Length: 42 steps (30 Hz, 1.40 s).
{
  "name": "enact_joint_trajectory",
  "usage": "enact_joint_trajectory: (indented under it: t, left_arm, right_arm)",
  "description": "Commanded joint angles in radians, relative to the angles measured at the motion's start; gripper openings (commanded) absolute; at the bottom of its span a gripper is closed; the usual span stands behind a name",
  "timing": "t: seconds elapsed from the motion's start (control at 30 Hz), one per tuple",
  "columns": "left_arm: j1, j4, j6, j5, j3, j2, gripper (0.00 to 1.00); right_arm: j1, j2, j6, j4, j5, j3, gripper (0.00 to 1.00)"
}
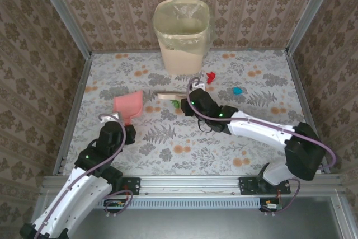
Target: Sweep away the paper scraps from the table
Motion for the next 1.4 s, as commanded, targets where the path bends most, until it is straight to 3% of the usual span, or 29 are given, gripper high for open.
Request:
enact_joint_trajectory:
  t: [0.0, 0.23, 0.53, 1.03, 1.37]
  left_arm:
    - [-0.028, 0.011, -0.017, 0.109, 0.056, 0.046, 0.0]
    - [-0.145, -0.036, -0.002, 0.162, 0.114, 0.173, 0.0]
    - [-0.294, 0.008, 0.053, 0.158, 0.144, 0.399, 0.0]
    - [-0.346, 0.151, 0.103, 0.057, 0.222, 0.756, 0.0]
    - [-0.352, 0.242, 0.117, 0.01, 0.218, 0.88, 0.0]
  right_arm:
    - [0.004, -0.121, 0.071, -0.012, 0.039, -0.031, 0.0]
    - [-0.011, -0.187, 0.047, -0.175, 0.185, 0.009, 0.0]
    - [-0.081, -0.113, -0.054, -0.381, 0.221, 0.154, 0.0]
    - [-0.08, 0.14, -0.175, -0.455, 0.229, 0.318, 0.0]
    - [-0.025, 0.104, -0.237, -0.44, 0.198, 0.252, 0.0]
